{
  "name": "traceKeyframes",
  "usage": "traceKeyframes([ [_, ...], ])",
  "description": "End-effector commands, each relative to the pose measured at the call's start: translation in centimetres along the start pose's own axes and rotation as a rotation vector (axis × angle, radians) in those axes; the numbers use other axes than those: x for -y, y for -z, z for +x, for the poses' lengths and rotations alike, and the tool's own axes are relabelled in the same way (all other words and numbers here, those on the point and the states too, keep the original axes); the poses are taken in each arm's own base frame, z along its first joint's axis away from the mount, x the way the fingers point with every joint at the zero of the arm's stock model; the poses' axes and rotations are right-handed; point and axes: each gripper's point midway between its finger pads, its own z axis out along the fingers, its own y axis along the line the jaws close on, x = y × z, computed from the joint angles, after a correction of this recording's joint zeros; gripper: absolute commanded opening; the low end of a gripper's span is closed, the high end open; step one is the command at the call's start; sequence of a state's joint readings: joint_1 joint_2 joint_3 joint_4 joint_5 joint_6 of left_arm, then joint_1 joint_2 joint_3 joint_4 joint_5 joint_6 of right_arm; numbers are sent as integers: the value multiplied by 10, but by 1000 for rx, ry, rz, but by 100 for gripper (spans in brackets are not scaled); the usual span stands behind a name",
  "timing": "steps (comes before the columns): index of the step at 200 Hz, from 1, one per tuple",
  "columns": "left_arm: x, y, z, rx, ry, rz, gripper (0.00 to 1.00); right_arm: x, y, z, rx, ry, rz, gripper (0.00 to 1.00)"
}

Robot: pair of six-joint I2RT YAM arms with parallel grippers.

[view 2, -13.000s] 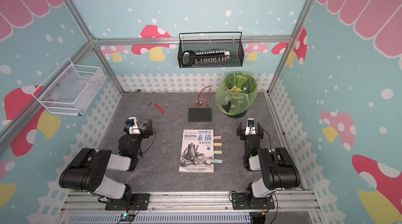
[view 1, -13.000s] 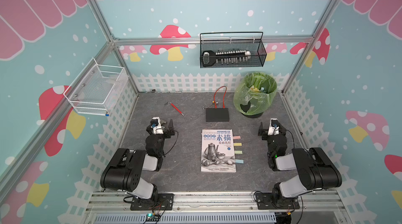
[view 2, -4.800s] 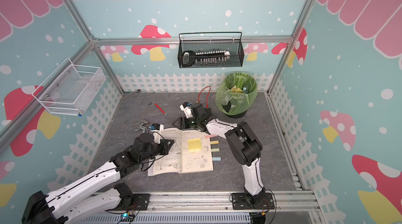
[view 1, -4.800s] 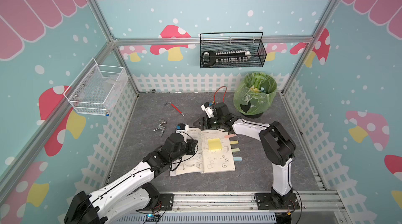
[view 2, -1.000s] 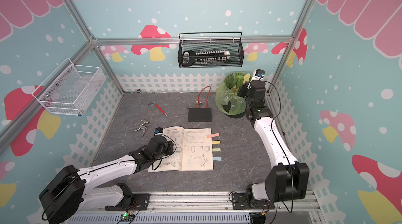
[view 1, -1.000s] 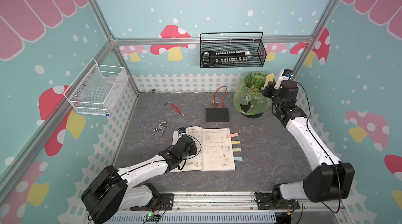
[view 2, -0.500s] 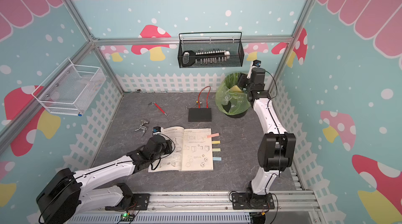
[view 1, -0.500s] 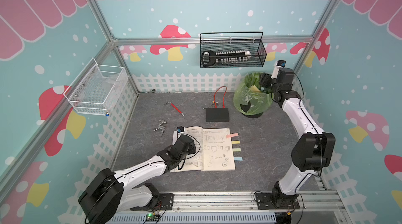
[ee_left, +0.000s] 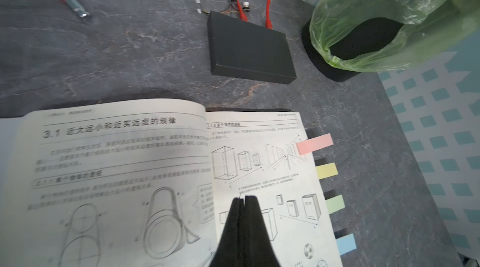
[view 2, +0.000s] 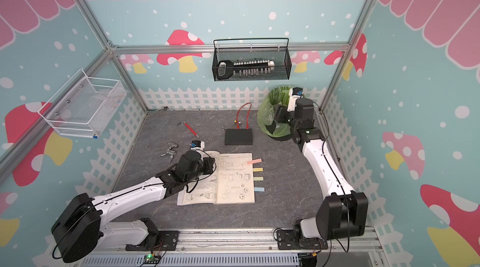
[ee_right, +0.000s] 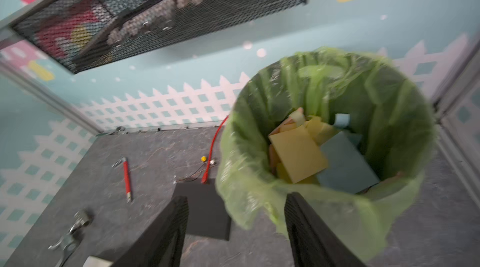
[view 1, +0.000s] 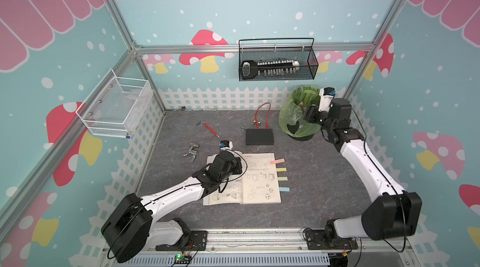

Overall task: Peel off the used sticky note
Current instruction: Place the note in the trash bin, then tear off the note from the book.

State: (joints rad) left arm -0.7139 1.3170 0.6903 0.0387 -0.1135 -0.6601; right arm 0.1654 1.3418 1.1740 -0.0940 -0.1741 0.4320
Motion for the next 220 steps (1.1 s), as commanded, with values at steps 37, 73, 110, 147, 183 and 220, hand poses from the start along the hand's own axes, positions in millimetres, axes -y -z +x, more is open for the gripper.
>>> traceKeyframes([
  [37, 53, -50, 19, -106, -59, 155, 0, -29, -5, 169, -283, -172, -208, 65],
  [73, 71, -77, 9, -87, -86, 159, 0, -12, -9, 212, -326, -190, -168, 65],
  [110, 82, -110, 8, -100, -110, 162, 0, -5, -22, 240, -372, -207, -166, 64],
  [147, 78, -135, 18, -131, -114, 141, 0, 5, -35, 254, -402, -194, -134, 63],
  [183, 69, -148, 29, -151, -113, 111, 0, 9, -38, 258, -411, -189, -124, 62],
  [220, 59, -159, 38, -168, -109, 81, 0, 10, -40, 267, -426, -199, -133, 56],
])
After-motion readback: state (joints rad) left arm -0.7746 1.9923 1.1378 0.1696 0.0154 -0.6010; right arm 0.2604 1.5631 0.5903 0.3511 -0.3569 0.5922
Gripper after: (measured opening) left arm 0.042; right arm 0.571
